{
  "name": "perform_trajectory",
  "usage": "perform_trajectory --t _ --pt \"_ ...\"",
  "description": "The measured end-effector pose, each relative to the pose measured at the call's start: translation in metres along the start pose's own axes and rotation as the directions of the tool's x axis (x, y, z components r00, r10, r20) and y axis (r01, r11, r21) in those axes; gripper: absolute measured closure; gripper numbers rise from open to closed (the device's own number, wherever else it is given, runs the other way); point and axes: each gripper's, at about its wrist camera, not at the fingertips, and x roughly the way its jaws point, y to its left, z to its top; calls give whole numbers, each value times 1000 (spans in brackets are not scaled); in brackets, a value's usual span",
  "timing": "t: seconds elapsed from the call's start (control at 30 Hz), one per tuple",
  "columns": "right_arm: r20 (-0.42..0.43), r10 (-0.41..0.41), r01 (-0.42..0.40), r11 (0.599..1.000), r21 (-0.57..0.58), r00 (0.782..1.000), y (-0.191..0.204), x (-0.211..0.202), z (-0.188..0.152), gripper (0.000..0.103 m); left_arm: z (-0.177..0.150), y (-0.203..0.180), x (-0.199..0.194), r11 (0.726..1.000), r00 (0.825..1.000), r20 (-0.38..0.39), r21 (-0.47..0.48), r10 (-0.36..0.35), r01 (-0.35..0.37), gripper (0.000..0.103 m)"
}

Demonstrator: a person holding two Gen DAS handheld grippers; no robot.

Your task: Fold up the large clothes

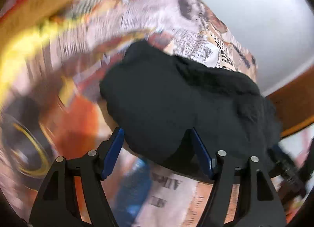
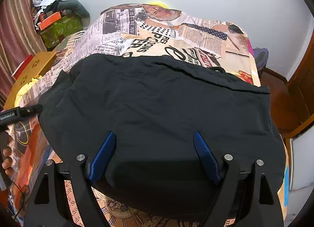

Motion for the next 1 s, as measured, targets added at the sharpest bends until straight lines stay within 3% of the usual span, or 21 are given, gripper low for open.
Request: perform_trajectory --t 0.13,0.2,0.37,0.47,0.6,0.67,0.83,1.0 --pt "8 2 -2 1000 -3 1000 1 0 -3 21 1 20 7 980 991 -20 -149 -135 131 31" --pt "10 10 -10 1000 2 1000 0 1 -4 21 2 25 13 964 982 -33 -202 -184 173 25" --pt "13 16 -16 1000 3 1000 -1 2 -4 20 -5 38 38 896 949 -50 -347 -311 276 11" --pt "10 11 -11 1000 5 1000 1 2 -4 19 -3 38 46 878 937 -46 -366 -347 308 1" --pt "9 19 -20 1000 10 1000 1 3 -5 19 0 42 64 832 919 -27 -436 -394 344 1" --pt "10 21 -21 1000 11 1000 2 4 -5 19 3 42 68 821 918 -20 -454 -396 345 1" --pt "8 26 -26 1000 14 1000 3 4 -6 18 10 34 72 836 934 -14 -451 -356 312 1" --pt "3 25 -25 1000 16 1000 3 2 -6 18 11 15 58 911 972 -11 -354 -233 214 26"
